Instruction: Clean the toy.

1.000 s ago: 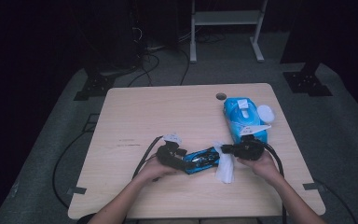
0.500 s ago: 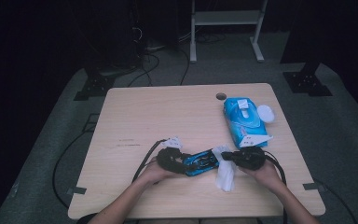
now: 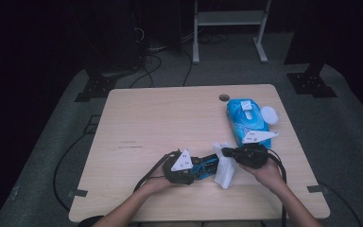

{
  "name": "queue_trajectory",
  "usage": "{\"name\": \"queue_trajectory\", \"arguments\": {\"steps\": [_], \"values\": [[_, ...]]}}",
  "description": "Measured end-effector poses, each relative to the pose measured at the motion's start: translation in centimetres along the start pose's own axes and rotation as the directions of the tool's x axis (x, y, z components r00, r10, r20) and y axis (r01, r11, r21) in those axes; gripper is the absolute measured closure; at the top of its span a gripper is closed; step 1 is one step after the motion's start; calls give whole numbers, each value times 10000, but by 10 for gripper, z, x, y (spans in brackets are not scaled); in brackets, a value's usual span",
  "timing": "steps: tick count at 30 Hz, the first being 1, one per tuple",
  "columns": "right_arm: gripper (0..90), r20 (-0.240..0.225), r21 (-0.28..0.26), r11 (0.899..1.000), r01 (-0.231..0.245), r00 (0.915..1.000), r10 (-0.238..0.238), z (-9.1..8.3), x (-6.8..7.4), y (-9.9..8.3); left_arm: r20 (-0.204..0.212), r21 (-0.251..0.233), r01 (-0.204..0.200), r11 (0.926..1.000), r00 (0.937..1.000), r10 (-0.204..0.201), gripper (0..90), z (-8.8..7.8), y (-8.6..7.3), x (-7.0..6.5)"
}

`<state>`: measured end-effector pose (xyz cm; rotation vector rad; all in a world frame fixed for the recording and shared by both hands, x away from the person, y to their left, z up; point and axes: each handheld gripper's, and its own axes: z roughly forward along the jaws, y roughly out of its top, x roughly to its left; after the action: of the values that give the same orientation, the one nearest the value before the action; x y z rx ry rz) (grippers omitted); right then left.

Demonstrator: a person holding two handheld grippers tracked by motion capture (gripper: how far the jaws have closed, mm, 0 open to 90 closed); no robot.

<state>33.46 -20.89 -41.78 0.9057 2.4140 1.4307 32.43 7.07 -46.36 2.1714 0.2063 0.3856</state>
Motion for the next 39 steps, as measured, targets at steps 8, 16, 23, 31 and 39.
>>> {"name": "queue_trajectory", "arguments": {"steps": [8,16,23,31,39], "values": [[890,-14,545,9985,-65,10000,66,8,7,-8,561,278,66,9996,9984,-82,535,3,-2,-6],[890,102,515,9987,-22,9999,17,1,10,-13,833,363,488,9981,9952,-517,645,8,0,-4],[891,152,212,9998,35,9999,-38,11,13,6,422,-54,821,9966,9958,-818,662,1,-3,16],[890,-184,252,9978,605,9980,-601,56,33,33,256,-189,1141,9933,9932,-1136,662,-1,-13,30],[679,179,468,9919,1184,9927,-1193,62,36,31,443,-254,1330,9908,9903,-1318,639,-1,-14,32]]}}
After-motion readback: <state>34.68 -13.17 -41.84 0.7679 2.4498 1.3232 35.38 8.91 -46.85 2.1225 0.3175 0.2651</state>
